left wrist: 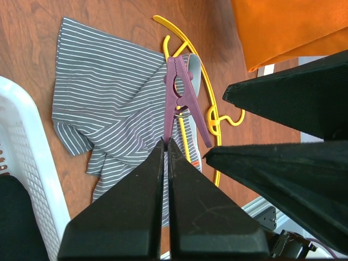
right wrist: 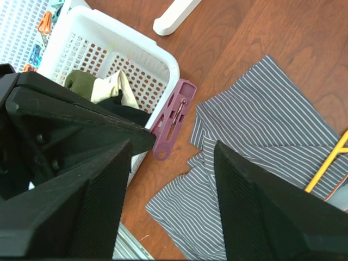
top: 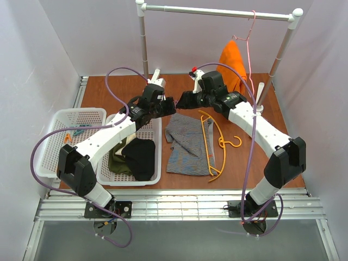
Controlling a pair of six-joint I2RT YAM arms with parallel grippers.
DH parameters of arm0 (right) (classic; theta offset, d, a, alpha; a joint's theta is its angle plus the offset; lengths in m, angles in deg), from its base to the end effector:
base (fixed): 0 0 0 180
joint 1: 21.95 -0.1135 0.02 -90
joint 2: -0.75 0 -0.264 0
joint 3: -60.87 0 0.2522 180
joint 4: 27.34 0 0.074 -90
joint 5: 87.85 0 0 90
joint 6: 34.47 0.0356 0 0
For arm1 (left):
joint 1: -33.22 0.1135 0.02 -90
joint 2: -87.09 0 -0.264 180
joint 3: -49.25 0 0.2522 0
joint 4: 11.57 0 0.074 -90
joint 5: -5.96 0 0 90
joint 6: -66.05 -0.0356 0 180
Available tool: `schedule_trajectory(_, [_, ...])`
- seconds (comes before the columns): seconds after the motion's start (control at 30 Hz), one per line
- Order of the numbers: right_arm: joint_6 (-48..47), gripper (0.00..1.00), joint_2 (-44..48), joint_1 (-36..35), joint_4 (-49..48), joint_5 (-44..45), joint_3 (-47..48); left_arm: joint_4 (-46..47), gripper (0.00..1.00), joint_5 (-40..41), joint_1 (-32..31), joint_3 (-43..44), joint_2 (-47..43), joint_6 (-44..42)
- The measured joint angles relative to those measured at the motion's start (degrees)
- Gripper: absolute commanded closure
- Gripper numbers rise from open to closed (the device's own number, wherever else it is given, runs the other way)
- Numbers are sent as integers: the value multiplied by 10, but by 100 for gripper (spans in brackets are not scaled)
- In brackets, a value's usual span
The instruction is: Clip the underwear to the hanger
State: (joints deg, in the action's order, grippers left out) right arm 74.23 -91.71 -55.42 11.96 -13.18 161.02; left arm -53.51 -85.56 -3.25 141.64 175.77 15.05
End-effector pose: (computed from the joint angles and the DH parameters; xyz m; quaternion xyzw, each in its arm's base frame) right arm 0.3064 0.2138 0.3542 -0.1757 0.8496 0.3171 0.3830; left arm 0.2822 -0.2098 0.3259 -0.0141 0.8995 -0.2766 0.3379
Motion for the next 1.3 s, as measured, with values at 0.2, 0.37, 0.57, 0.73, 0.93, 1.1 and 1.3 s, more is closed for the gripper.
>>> schedule_trajectory(0.2, [5, 58, 0, -1, 0, -3, 0, 4, 100, 16, -10, 0, -5, 0])
schedule_trajectory(0.37, [7, 63, -5, -4, -1, -13, 0, 7, 100, 21, -13, 0, -10, 0])
schedule_trajectory(0.57, [8, 69, -12, -4, -1, -19, 0, 9, 100, 22, -14, 0, -10, 0])
schedule_trajectory(0.73, [9, 72, -14, -4, -2, -20, 0, 13, 100, 22, -14, 0, -10, -2])
schedule_trajectory(0.93, [9, 74, -14, -4, -5, -21, 0, 15, 100, 21, -14, 0, -10, -2])
schedule_trajectory(1.1, [9, 73, -14, -4, -7, -22, 0, 17, 100, 22, -14, -1, -10, -2])
schedule_trajectory(1.3, [14, 72, -14, -4, -16, -22, 2, 17, 100, 22, -14, -2, -10, -2])
